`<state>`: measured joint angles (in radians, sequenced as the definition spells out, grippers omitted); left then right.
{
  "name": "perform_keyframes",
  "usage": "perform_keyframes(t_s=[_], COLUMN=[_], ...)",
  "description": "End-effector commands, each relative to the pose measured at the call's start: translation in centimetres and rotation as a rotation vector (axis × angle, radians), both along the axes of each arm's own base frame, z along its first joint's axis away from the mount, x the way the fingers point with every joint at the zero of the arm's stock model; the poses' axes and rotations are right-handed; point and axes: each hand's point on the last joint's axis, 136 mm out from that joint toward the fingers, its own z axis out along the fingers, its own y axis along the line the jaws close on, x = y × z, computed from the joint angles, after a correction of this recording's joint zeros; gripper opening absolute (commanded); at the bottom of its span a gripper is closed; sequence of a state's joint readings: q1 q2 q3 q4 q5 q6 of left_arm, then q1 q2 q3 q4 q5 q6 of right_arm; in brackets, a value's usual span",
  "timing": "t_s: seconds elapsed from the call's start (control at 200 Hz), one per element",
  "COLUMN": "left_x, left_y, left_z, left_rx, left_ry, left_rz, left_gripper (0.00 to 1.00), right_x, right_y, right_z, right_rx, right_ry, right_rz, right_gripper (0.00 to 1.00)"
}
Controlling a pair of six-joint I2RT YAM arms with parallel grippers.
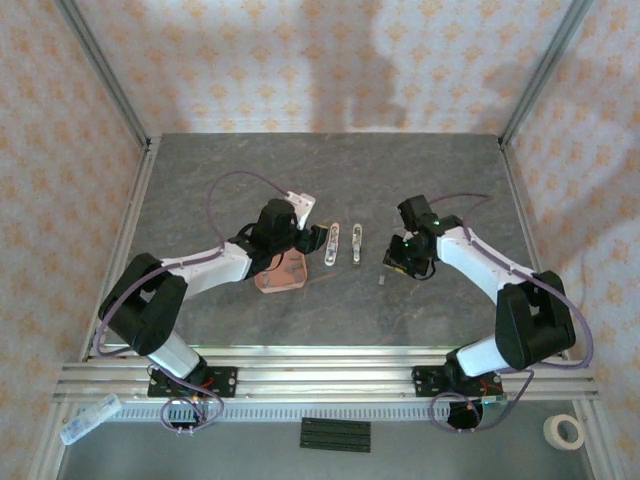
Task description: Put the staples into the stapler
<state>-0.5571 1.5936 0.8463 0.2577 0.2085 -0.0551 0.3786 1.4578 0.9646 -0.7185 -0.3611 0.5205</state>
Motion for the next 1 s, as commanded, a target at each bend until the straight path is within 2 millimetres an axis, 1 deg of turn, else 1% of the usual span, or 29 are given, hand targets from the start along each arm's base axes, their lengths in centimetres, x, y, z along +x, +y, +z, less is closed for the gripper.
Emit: perform_keyframes(t_s=[0.0,0.13,0.32,0.4,0.531,0.646,0.811,0.996], left_x=[0.1,-0.1,0.0,0.0,0.0,0.0,-0.1,-0.1], left_y=[0.4,0.8,1.0,0.9,0.9,1.0,1.1,1.0], left_z=[-1.0,-1.7,-2.0,-2.2,-2.6,-2.8,-3.0,-2.8], left_rx=[0.015,0.034,0.078,0.084,0.100,0.110,0.112,0.111], left_ry=[-0.003,-0.002,-0.003,0.003,0.005,0.006,0.008,0.006], left_rz=[0.039,0.047,0.036,0.028,0.021,0.019,0.021,0.021], left_gripper=[0.65,0.65,0.65,0.65,0.66,0.66,0.66,0.66], right_x=[-1.0,-0.8,-0.2,-0.3,-0.5,-0.3,-0.2,0.1], right_y=[-1.2,-0.7,0.3,0.8,0.7,1.0,0.9,1.4], right_z=[-0.9,-1.8,-2.8,-3.1,-3.6,-4.1,-4.7,-5.2], right_rx=[-0.119,-0.129,-0.180,-0.201,-0.249,-0.258,-0.278,-0.266], right_ry=[0.085,0.112,0.155,0.173,0.197,0.207,0.223,0.228], right_rz=[-0.049,-0.062,-0.017,0.002,0.016,0.029,0.042,0.054], right_gripper=[0.29,0.32,0.32,0.32,0.31,0.31,0.29,0.26])
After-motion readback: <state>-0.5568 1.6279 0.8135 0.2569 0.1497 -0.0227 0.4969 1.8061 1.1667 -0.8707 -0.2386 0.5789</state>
